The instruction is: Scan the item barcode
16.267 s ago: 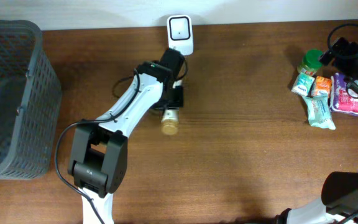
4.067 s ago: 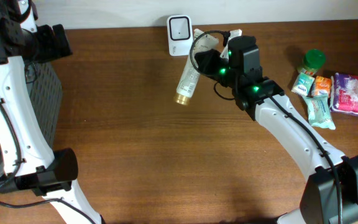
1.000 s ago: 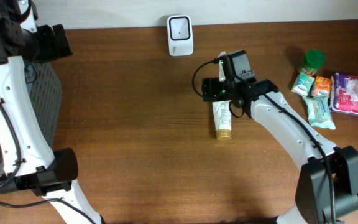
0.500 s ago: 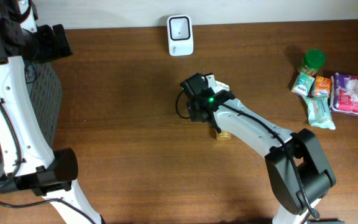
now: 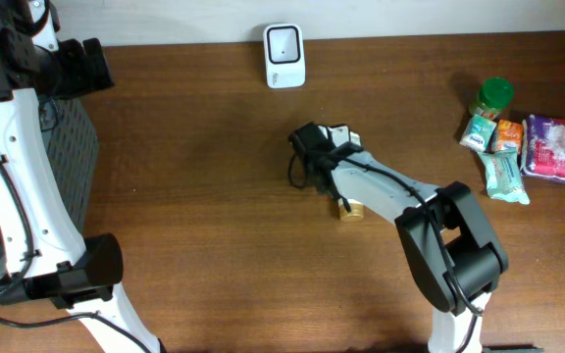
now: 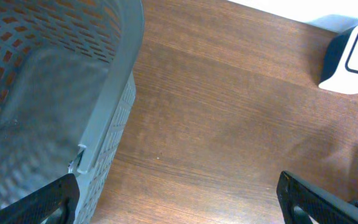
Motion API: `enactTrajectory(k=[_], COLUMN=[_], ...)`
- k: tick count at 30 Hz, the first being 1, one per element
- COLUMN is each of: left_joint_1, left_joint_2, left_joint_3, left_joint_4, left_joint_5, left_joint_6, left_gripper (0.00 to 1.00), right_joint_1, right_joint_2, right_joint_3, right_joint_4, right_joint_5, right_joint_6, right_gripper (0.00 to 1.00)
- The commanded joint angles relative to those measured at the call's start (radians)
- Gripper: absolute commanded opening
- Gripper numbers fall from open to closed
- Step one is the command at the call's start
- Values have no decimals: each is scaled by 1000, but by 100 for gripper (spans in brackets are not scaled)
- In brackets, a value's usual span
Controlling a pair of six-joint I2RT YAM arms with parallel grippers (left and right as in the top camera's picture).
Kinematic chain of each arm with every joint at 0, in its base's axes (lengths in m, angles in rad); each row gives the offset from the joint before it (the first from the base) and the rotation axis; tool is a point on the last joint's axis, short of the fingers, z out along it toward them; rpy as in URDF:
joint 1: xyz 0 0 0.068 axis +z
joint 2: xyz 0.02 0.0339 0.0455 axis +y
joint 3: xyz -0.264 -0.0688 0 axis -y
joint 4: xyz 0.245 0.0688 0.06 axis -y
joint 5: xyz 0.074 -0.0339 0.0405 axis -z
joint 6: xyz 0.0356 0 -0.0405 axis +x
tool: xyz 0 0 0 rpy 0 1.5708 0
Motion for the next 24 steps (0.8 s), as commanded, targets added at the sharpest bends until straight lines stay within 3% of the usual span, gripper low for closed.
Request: enactTrajectory(k=[1, 3, 7, 10, 12, 19, 21, 23, 24], left_joint_1=[2, 2, 2, 2, 2, 2, 2, 2, 2], left_joint_2=[-15, -15, -15, -15, -15, -15, -15, -15, -15], left_joint_3=[8, 8, 8, 8, 8, 8, 8, 8, 8], left_joint_4=[-1, -1, -1, -1, -1, -1, -1, -1, -1], left_joint_5=[7, 7, 7, 7, 7, 7, 7, 7, 7], left_joint_6=[-6, -6, -6, -6, -6, -6, -6, -6, -6], left_gripper=[99, 99, 99, 99, 99, 99, 99, 99, 99], right_joint_1=[-61, -99, -175, -222, -249, -332, -371, -405, -428], right_joint_2=[15, 14, -54, -87, -84, 18, 45, 39, 37], right_joint_3=[7, 8, 48, 74, 73, -47, -53, -46, -22], right_joint_4=[0, 0, -7, 30, 53, 115, 111, 62, 11], right_joint_5=[-130, -244, -668, -1181, -1350, -1442, -1349, -1201, -1164], right_joint_6=[10, 3, -102, -216, -215, -92, -68, -45, -47], right_gripper=[24, 7, 7, 6, 7, 7, 16, 41, 47])
